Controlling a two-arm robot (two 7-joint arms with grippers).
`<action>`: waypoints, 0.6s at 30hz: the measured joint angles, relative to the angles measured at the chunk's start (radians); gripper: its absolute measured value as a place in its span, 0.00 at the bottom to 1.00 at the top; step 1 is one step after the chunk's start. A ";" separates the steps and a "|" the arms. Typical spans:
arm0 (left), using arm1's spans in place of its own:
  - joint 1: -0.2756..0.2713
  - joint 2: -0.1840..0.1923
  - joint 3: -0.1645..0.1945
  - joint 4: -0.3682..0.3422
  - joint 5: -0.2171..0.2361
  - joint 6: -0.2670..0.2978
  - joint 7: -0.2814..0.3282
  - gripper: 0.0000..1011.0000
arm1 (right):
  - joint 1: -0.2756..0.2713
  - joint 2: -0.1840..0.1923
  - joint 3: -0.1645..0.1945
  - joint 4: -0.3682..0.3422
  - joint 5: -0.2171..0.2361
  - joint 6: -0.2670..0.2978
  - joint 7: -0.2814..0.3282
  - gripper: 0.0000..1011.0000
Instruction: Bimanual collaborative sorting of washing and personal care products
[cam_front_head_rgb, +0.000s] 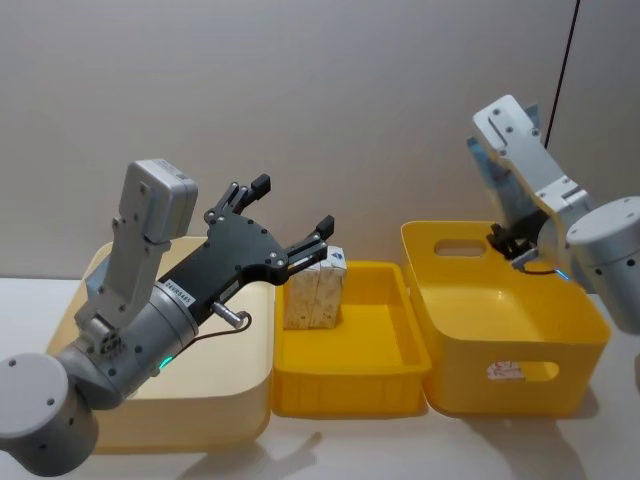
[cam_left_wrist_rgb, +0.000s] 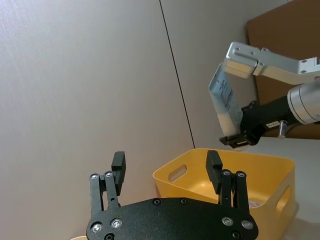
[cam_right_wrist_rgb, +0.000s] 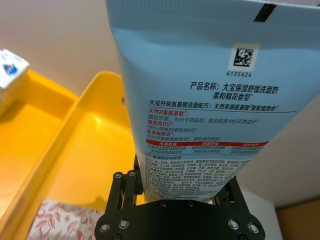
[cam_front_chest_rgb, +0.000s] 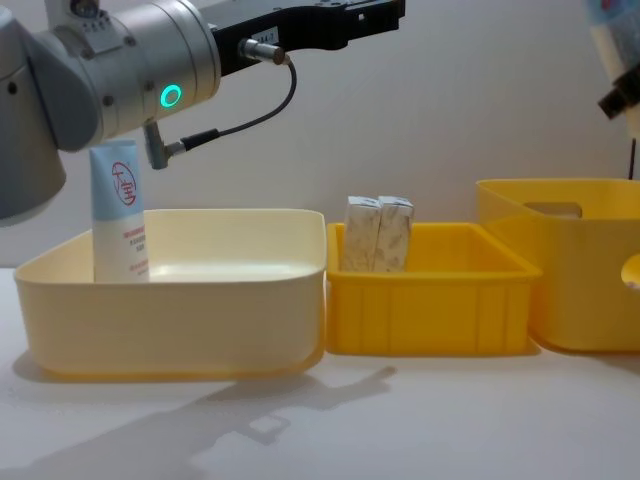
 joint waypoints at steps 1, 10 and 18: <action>0.000 0.000 0.000 0.000 0.000 0.000 0.000 0.99 | 0.006 -0.001 0.004 0.011 0.001 0.016 0.008 0.63; 0.000 0.000 0.000 0.000 0.000 0.000 0.000 0.99 | 0.040 -0.024 0.047 0.083 0.030 0.087 0.053 0.63; 0.000 0.000 0.000 0.000 0.000 0.000 0.000 0.99 | 0.073 -0.061 0.112 0.156 0.069 0.095 0.071 0.63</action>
